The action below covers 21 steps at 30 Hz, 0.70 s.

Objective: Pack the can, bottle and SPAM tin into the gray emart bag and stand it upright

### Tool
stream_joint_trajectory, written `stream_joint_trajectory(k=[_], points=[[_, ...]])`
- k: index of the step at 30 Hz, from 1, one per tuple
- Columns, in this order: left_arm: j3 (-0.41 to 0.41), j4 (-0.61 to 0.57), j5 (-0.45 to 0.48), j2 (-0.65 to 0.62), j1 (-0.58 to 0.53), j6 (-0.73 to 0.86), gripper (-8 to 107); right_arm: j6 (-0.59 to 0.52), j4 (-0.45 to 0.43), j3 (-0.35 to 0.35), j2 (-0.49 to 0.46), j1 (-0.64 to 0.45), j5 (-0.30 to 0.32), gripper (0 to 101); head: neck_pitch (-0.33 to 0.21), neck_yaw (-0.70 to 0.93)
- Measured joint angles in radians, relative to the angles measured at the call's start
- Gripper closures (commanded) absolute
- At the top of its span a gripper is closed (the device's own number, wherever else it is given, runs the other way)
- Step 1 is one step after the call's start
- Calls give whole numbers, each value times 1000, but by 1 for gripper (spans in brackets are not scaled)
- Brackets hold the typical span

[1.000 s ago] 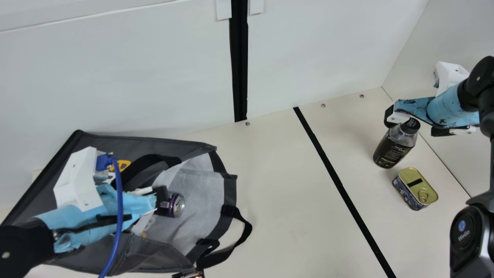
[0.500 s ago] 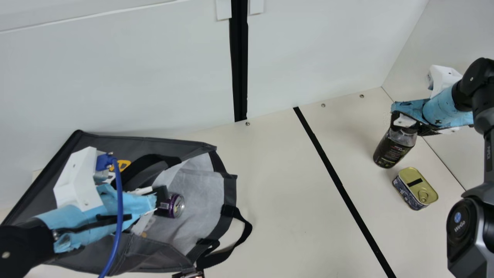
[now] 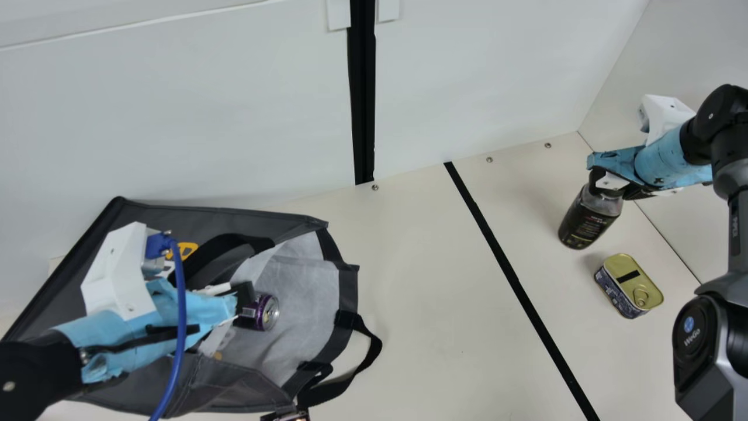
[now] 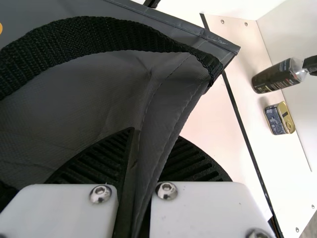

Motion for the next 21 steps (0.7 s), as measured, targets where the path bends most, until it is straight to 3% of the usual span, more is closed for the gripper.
stream_joint_trajectory(k=[10,21], points=[[0,0,0,0,0,0,107,-82,26,-10,-47,20,-5,101,0,0],[0,0,0,0,0,0,107,-196,46,41,-130,52,-5,101,0,-2]])
